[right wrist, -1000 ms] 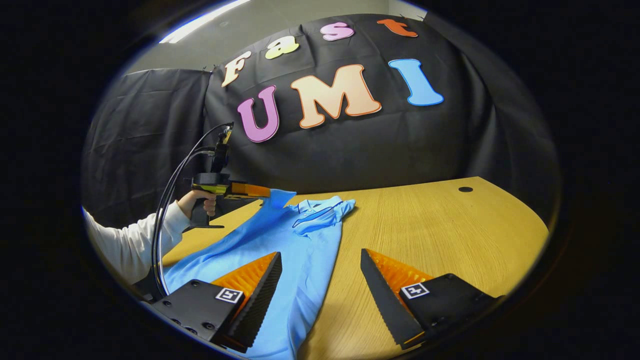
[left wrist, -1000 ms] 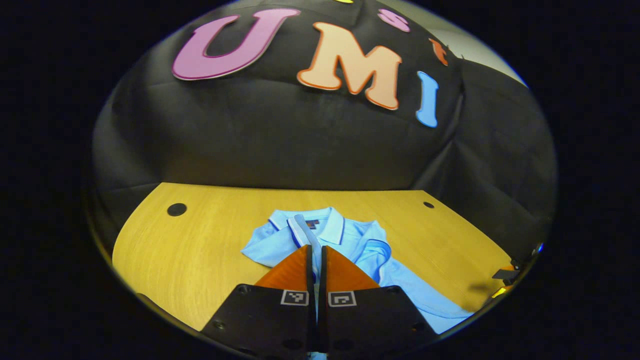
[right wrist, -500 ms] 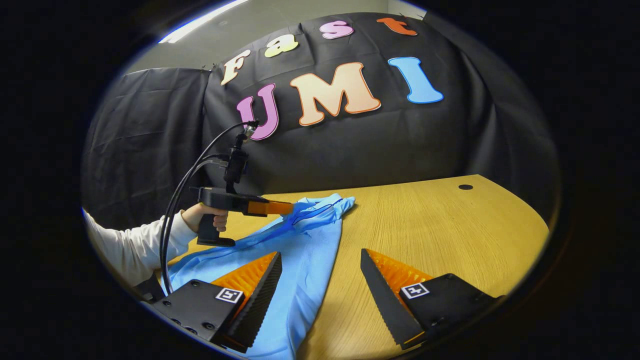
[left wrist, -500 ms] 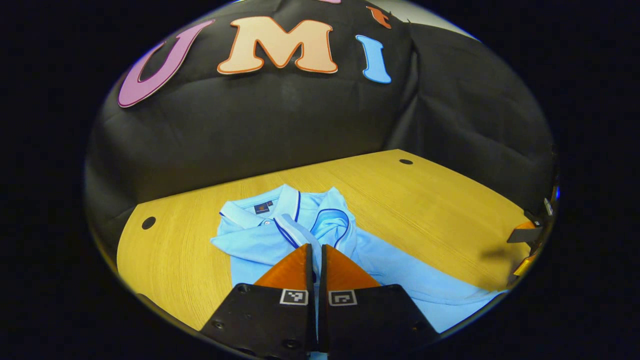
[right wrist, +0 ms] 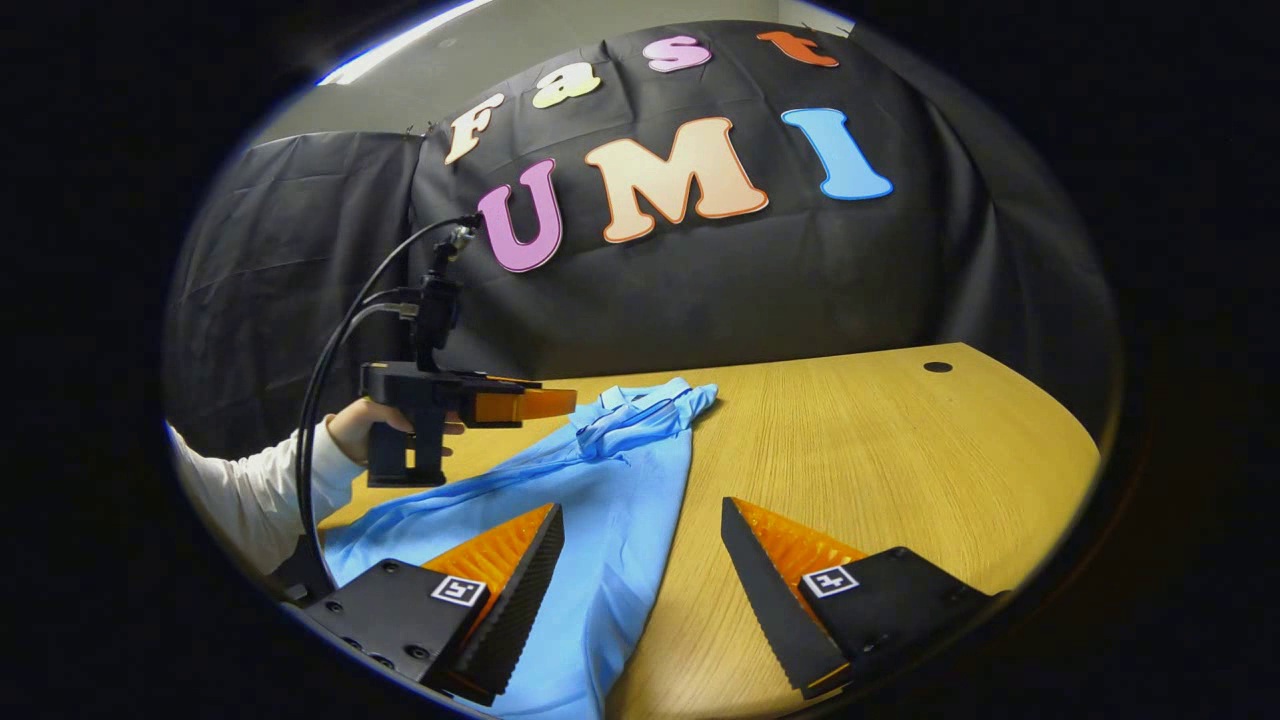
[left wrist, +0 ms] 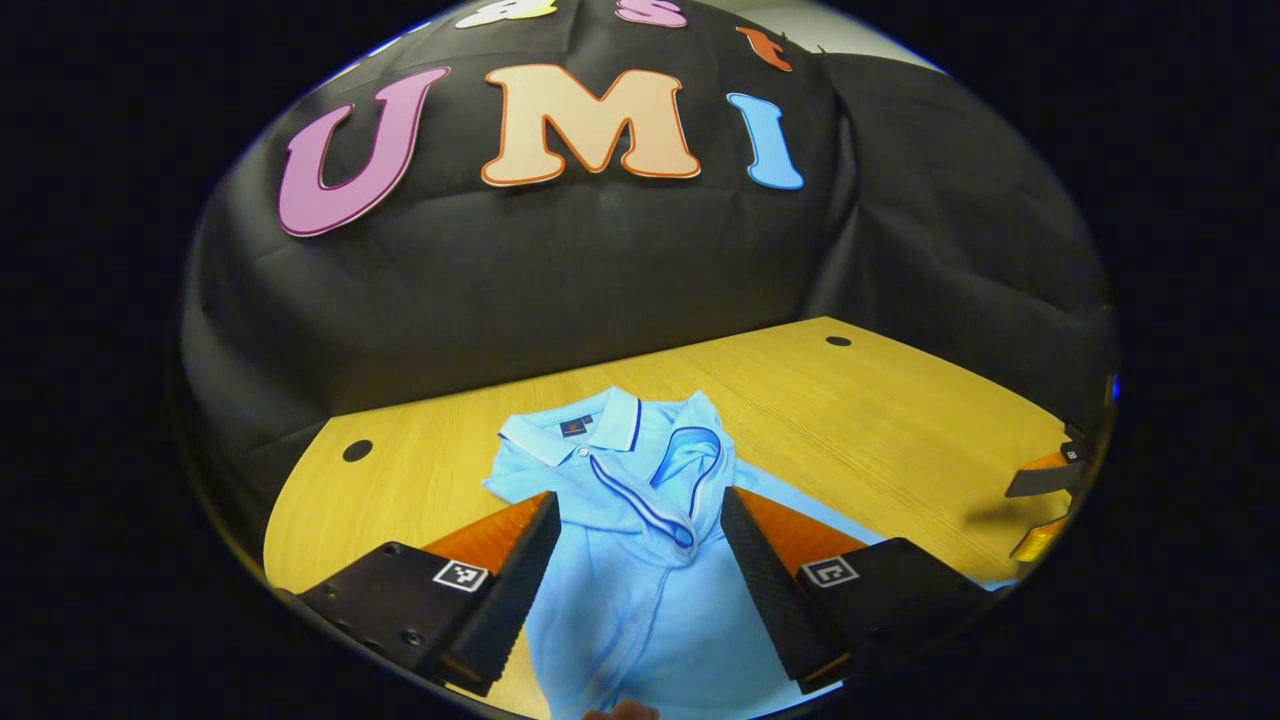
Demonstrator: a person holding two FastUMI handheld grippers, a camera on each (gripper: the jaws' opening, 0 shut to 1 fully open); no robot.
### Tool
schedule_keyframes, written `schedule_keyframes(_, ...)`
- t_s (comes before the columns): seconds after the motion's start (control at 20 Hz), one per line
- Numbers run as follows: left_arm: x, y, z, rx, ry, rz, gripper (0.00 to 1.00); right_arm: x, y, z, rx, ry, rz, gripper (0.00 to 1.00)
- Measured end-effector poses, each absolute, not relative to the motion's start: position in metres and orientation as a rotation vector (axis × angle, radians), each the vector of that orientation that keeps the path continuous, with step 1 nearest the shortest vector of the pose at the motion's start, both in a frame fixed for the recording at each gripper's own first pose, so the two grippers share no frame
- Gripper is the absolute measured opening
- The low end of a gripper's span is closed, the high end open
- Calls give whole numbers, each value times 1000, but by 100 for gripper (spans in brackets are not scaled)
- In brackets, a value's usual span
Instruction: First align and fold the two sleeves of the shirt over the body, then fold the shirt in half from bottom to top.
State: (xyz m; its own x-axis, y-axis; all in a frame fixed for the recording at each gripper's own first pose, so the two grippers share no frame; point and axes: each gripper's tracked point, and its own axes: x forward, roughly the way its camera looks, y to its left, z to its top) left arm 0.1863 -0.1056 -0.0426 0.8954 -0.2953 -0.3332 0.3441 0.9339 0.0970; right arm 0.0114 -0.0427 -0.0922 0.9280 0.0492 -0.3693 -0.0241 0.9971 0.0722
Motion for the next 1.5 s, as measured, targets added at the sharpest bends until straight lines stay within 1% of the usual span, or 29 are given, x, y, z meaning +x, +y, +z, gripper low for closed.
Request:
schedule_keyframes(0.2, 136, -76, -42, 145, 336, -315, 94, -5, -36, -92, 47, 393, 37, 98)
schedule_keyframes(0.35, 90, -47, -40, 146, 334, -279, 94, -25, -28, -88, 45, 405, 44, 98)
schedule_keyframes(0.5, 43, -22, -38, 126, 298, -238, 93, -49, -21, -87, 32, 418, 39, 98)
schedule_keyframes(0.65, -6, 1, -54, 98, 296, -193, 93, -73, -6, -92, 23, 431, 46, 98)
schedule_keyframes(0.85, -59, 15, -87, 30, 337, -152, 93, -101, 5, -102, 11, 446, 42, 98)
schedule_keyframes(1.15, -94, 24, -120, 26, 373, -122, 93, -137, -1, -124, -48, 511, -11, 98)
schedule_keyframes(1.35, -98, 22, -141, -3, 412, -126, 93, -143, 1, -128, -39, 515, -18, 98)
schedule_keyframes(1.5, -96, 26, -144, 7, 404, -115, 92, -145, 1, -136, -46, 530, -24, 99)
